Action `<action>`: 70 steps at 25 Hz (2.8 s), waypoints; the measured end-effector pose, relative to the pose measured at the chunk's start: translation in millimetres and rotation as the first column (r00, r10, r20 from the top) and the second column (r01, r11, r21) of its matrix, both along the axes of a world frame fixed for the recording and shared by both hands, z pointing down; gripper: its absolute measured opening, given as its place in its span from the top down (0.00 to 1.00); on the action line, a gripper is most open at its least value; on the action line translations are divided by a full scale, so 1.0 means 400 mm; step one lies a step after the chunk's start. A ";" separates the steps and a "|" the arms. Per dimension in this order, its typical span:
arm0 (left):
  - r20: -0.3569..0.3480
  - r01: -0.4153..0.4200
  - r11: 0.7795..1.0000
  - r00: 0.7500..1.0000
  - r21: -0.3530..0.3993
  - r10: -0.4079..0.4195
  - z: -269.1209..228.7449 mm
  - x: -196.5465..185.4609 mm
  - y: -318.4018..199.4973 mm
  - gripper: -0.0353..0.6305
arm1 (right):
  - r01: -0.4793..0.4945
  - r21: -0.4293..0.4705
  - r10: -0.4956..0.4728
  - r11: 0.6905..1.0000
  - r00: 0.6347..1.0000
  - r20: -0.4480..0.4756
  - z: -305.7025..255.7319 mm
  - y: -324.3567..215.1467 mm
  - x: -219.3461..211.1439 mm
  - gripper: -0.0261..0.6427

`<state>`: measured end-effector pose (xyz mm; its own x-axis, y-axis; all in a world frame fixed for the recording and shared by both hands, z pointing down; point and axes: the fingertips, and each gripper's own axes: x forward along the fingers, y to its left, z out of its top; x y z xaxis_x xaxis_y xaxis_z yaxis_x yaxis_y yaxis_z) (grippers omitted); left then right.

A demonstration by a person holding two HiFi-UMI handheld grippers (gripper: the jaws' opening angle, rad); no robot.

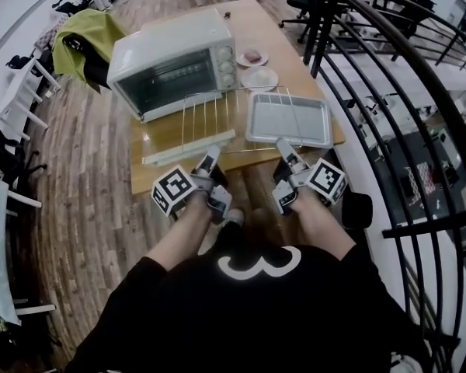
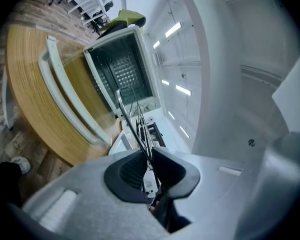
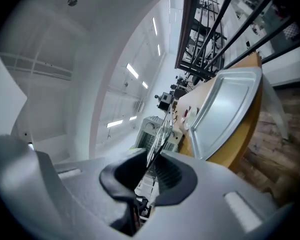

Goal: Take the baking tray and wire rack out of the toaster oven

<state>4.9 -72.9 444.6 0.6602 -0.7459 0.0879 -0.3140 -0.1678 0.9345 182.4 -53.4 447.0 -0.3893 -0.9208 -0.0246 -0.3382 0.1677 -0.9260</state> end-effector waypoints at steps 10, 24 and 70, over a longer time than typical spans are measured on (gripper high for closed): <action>-0.002 -0.213 0.976 0.977 -0.039 0.213 0.035 0.255 0.026 0.89 | -0.196 -0.034 0.195 0.980 0.981 -0.023 0.025 0.106 0.237 0.89; 0.011 -0.294 0.946 0.954 -0.135 0.298 0.154 0.365 -0.068 0.89 | -0.255 -0.127 0.251 0.959 0.967 -0.047 0.138 0.036 0.339 0.89; -0.027 -0.315 0.832 0.940 -0.458 0.341 0.393 0.463 -0.199 0.64 | -0.126 -0.408 0.148 0.904 0.989 0.023 0.389 -0.135 0.415 0.66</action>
<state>189.9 -152.6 601.9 0.8433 -0.3570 0.4017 -0.3672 0.1632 0.9157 348.6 -107.2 602.6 -0.2674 -0.9002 0.3438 -0.2801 -0.2688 -0.9216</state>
